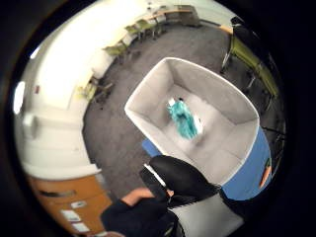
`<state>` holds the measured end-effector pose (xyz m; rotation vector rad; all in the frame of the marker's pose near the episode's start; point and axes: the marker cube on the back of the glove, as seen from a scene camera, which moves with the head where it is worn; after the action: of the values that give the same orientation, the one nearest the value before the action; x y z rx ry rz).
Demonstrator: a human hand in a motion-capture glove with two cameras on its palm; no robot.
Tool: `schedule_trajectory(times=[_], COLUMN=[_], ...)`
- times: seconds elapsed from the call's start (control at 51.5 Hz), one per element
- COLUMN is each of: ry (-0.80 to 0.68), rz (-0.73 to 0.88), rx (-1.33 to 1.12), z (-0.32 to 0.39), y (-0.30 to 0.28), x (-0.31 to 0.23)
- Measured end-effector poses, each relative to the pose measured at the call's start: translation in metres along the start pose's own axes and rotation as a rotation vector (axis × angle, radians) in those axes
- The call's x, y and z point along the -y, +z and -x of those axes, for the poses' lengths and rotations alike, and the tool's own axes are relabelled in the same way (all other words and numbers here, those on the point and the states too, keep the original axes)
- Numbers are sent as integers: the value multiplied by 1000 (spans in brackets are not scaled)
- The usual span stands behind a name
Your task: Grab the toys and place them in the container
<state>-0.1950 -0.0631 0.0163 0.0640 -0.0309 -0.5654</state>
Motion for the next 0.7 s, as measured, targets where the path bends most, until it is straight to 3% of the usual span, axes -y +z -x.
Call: schedule_trajectory(times=[0.116,0.175,0.291,0.369,0.698], ry=[1,112,193,168,508], rz=[-32,-18,-7,-8,67], rx=[103,43,-18,17,-85], z=[5,-35,-90,-124,-312], y=[-13,-8,0,2,27], x=[-21,-34,-59,-84,-178])
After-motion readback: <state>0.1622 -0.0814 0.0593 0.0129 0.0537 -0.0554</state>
